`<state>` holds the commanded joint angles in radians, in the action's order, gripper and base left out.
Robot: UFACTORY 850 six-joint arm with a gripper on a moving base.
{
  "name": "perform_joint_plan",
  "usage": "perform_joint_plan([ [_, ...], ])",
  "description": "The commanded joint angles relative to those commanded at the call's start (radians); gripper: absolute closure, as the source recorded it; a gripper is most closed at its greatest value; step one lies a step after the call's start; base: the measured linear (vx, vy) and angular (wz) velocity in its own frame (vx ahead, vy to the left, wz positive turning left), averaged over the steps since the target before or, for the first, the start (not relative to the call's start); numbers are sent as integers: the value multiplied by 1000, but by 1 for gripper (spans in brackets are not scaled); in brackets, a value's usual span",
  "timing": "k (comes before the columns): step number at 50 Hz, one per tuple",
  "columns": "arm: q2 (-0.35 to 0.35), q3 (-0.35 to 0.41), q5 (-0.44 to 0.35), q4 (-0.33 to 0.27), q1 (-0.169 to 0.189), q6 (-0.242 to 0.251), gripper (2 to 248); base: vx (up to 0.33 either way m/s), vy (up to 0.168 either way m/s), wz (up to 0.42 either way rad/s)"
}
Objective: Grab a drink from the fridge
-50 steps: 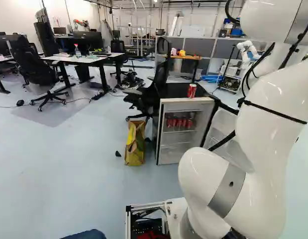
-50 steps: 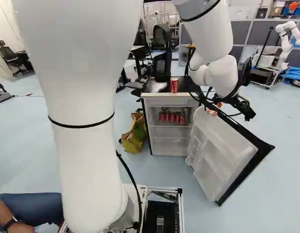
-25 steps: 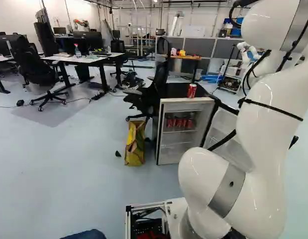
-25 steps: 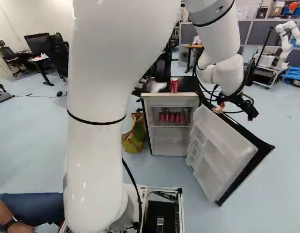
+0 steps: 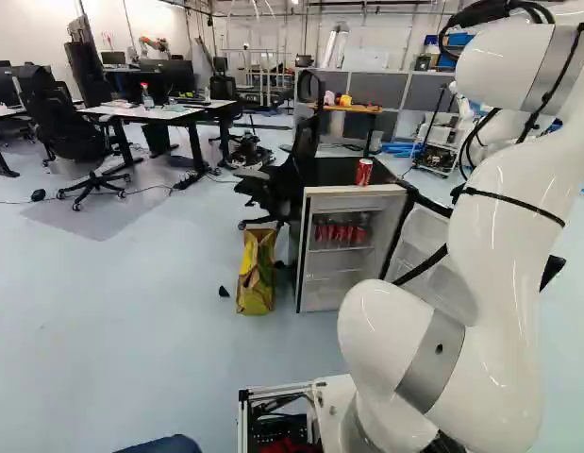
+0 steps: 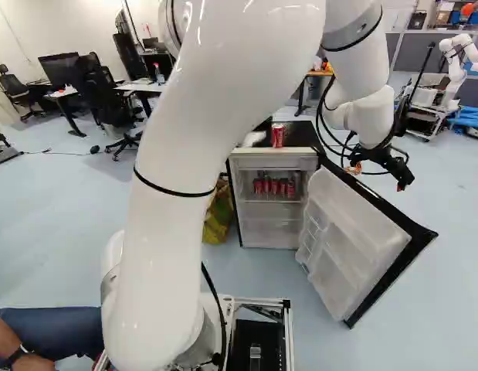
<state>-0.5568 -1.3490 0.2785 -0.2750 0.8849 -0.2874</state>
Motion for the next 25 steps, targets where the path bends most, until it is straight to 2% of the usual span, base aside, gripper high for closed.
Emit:
perform_joint_plan([
  [25, -110, -156, 161, 0, 5, 0, 3, 0, 0, 0],
])
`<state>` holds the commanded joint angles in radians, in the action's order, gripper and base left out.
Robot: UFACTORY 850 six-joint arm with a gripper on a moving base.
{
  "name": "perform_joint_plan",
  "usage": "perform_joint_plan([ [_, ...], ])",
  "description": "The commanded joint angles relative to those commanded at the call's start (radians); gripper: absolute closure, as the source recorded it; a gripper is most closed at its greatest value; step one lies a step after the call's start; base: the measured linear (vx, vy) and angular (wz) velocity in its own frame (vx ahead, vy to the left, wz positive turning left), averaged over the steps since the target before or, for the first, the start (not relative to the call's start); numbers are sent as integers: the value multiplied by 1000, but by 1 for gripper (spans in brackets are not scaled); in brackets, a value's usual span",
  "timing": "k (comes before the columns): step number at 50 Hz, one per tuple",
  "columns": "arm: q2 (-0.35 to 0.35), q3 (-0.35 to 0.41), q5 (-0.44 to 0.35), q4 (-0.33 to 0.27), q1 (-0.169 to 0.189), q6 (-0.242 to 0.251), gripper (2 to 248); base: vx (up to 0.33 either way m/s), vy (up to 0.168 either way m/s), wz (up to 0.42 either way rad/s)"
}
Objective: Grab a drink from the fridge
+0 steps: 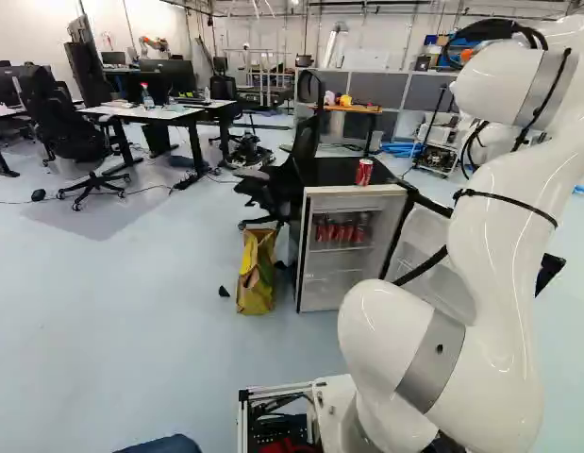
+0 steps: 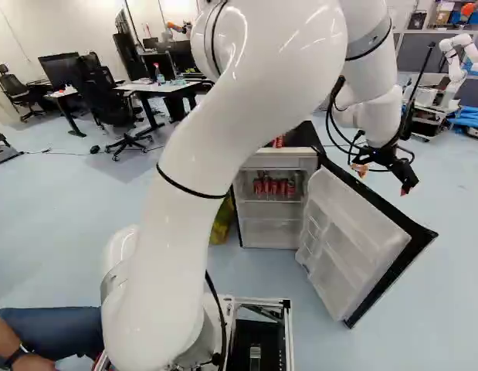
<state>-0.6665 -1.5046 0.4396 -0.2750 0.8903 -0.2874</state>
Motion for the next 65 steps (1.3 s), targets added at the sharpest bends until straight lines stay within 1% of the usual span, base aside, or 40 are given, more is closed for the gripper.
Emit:
perform_joint_plan([
  [4, -12, -18, 27, 0, 5, 0, 3, 0, 0, 0],
  [24, -54, -33, 156, 0, 5, 0, 3, 0, 0, 0],
  [40, -48, -24, 250, 0, 6, 0, 3, 0, 0, 0],
  [58, -16, 27, 346, 0, 11, 0, 3, 0, 0, 0],
  [65, -3, 49, 373, 0, 13, 0, 3, 0, 0, 0],
])
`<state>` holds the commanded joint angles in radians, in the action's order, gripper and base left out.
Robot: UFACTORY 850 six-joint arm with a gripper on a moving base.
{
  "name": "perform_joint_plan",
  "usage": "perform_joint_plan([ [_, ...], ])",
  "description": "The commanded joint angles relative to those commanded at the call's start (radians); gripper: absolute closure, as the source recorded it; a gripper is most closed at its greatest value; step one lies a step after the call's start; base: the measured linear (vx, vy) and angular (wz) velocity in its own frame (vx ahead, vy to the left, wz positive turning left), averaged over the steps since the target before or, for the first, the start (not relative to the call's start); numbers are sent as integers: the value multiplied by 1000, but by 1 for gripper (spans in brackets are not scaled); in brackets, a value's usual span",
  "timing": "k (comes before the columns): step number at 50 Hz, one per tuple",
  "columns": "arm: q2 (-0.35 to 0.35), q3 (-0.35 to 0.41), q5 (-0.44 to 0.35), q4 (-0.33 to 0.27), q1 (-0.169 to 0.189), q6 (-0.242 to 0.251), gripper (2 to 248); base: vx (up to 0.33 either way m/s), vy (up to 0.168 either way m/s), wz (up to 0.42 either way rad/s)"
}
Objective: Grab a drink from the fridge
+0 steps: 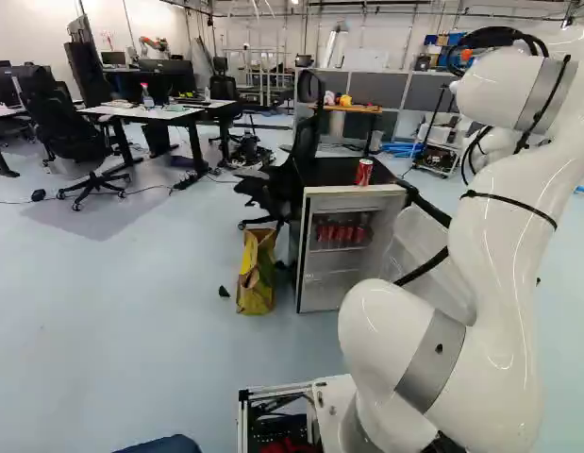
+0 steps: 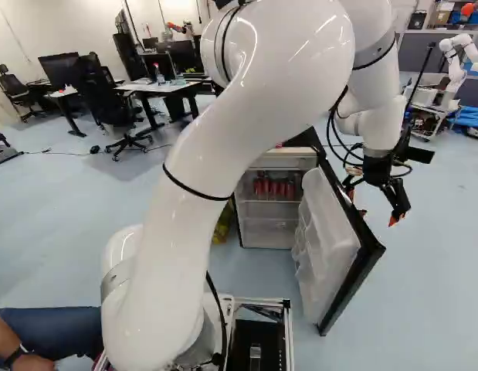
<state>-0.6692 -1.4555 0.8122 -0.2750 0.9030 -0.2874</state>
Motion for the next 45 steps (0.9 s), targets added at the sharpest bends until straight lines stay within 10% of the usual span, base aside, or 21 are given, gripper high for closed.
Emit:
perform_joint_plan([
  [45, 137, 222, 1, 0, -30, 0, 3, 0, 0, 0],
])
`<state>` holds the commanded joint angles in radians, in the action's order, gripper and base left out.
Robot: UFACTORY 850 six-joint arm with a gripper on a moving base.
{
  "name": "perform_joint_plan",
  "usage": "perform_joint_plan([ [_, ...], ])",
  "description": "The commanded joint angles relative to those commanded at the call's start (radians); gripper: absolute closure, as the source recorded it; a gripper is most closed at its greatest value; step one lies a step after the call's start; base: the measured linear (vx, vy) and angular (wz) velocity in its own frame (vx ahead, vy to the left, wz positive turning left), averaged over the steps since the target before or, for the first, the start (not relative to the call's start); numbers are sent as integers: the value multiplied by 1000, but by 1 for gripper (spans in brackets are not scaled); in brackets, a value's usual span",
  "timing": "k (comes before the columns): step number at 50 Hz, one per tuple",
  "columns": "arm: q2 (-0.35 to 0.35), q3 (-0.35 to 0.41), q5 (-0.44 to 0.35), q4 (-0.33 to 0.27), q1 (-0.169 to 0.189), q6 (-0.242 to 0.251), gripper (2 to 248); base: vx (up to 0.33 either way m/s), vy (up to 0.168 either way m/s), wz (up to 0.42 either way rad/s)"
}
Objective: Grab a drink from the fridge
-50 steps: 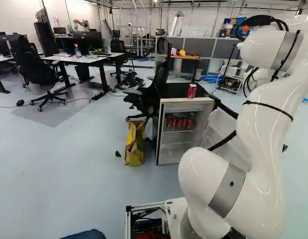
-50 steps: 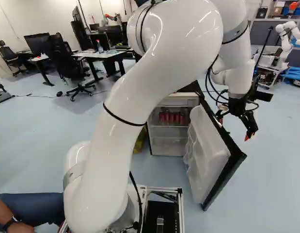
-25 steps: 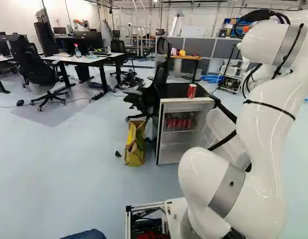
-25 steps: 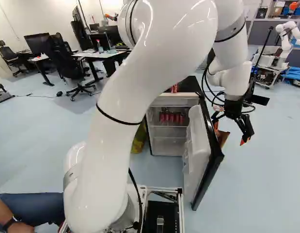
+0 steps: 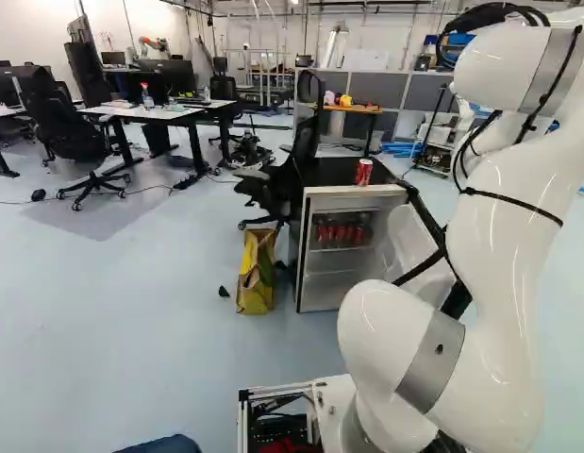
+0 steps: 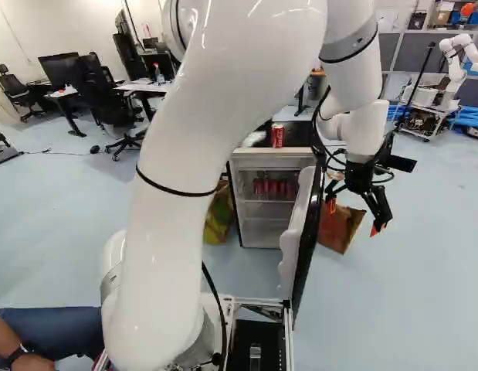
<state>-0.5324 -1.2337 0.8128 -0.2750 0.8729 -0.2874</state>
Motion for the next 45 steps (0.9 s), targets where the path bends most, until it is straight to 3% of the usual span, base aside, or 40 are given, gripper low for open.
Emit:
perform_joint_plan([
  [26, 89, 141, -1, 0, -36, 0, 3, 0, 0, 0],
  [45, 145, 227, -37, -16, -84, 0, 3, 0, 0, 0],
])
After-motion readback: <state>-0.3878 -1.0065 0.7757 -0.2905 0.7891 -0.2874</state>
